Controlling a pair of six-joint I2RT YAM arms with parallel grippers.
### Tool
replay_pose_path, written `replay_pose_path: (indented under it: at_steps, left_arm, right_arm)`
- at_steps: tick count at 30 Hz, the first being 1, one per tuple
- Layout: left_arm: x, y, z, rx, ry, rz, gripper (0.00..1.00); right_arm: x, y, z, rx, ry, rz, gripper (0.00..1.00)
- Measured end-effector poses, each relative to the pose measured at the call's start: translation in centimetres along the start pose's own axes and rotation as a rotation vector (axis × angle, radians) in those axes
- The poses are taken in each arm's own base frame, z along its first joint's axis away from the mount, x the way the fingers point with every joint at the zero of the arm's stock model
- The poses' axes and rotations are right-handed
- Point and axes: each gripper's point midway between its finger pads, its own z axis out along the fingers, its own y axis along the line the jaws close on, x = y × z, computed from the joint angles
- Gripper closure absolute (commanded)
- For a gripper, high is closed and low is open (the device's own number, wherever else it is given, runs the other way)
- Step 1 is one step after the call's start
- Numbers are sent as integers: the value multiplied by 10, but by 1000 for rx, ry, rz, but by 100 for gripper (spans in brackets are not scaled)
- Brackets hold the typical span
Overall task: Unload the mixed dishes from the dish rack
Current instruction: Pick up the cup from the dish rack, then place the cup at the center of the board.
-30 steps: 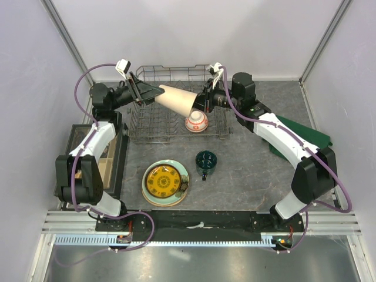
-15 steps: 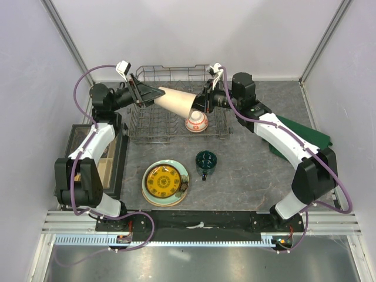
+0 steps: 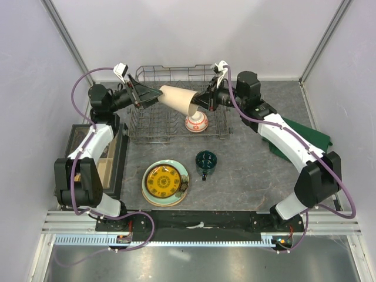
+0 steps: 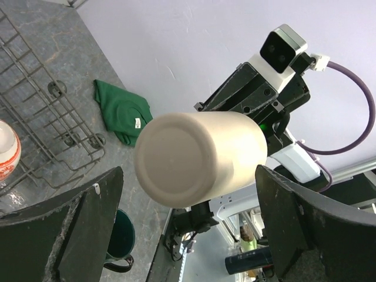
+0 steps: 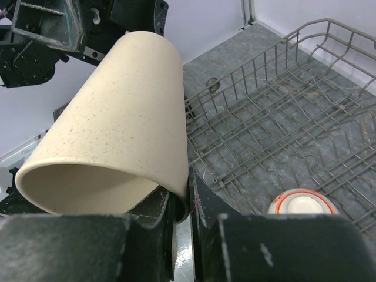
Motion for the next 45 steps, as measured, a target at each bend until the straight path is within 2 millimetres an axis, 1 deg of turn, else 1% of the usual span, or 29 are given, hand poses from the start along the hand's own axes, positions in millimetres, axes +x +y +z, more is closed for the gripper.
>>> replay_pose_path:
  at_steps: [2,7,10,14,18,22,25,28,34,40,45]
  left_arm:
    - [-3,2,-3,-7,-11,5,1]
    - [-12,13,-14,-55,-36,25,1]
    - [-16,20,-17,-93,-33,53,1]
    - [-23,24,-17,-152,-14,124,1]
    - [-32,26,-19,-226,5,221,1]
    - [-38,31,-23,-294,34,318,1]
    - [-36,40,-27,-340,64,358,1]
    - [-32,54,-32,-388,104,378,1]
    - [-21,77,-45,-474,169,412,1]
    - [-13,86,-54,-514,221,451,1]
    - [-12,91,-58,-535,245,480,1]
  right_arm:
    - [0,-2,-4,13,6,-4,100]
    - [11,-7,-16,75,84,-23,100]
    - [18,-10,-27,117,150,-48,100]
    - [26,-12,-51,183,240,-103,100]
    - [32,-12,-79,251,331,-165,100]
    - [38,-16,-105,321,425,-221,100]
    - [54,-23,-125,368,527,-241,100]
    - [69,-29,-144,408,624,-247,100]
    - [91,-38,-180,468,782,-252,100]
    - [110,-40,-204,479,927,-246,100]
    - [132,-40,-213,446,1042,-214,100]
